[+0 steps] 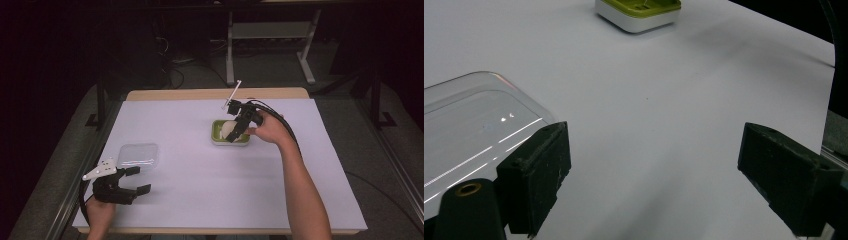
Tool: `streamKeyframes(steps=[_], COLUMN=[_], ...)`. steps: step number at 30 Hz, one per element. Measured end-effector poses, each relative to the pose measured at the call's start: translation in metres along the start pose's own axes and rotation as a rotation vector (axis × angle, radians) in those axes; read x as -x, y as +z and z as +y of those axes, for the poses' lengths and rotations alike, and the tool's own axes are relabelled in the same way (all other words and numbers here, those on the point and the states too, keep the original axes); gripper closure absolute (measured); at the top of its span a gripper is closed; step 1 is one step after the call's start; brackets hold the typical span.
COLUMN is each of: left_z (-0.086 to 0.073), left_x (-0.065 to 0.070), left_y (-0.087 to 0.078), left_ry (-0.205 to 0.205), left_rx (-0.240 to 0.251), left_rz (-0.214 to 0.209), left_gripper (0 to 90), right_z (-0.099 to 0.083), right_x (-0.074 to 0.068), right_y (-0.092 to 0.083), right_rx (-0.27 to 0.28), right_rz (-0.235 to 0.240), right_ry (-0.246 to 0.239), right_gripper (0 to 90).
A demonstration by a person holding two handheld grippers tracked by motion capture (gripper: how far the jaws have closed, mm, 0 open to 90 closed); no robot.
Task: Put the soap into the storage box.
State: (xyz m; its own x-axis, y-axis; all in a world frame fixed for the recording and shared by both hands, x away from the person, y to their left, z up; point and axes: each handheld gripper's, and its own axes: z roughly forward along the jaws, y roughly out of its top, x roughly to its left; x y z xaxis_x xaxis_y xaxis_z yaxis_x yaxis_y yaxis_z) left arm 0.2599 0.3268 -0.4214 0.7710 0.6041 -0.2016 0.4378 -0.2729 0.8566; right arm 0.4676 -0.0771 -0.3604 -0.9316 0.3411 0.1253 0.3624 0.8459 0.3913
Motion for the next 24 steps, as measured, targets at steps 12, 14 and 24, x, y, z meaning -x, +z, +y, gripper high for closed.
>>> streamKeyframes(steps=[12, 14, 24], left_z=[0.0, 0.0, 0.0], left_x=[0.0, 0.0, 0.001], left_y=[0.0, 0.001, 0.001], left_ry=[-0.001, -0.002, -0.002], left_rx=[0.0, 0.0, 0.0], left_rz=[-0.003, -0.004, -0.004], left_gripper=[12.9, 12.9, 12.9], right_z=[-0.001, -0.001, -0.002], right_x=[0.015, 0.018, 0.027], right_y=[0.011, 0.012, 0.023], right_rx=[0.006, 0.005, -0.014], right_rz=[-0.017, -0.027, -0.036], right_ry=[0.046, 0.055, 0.075], right_gripper=[23.2, 23.2, 23.2])
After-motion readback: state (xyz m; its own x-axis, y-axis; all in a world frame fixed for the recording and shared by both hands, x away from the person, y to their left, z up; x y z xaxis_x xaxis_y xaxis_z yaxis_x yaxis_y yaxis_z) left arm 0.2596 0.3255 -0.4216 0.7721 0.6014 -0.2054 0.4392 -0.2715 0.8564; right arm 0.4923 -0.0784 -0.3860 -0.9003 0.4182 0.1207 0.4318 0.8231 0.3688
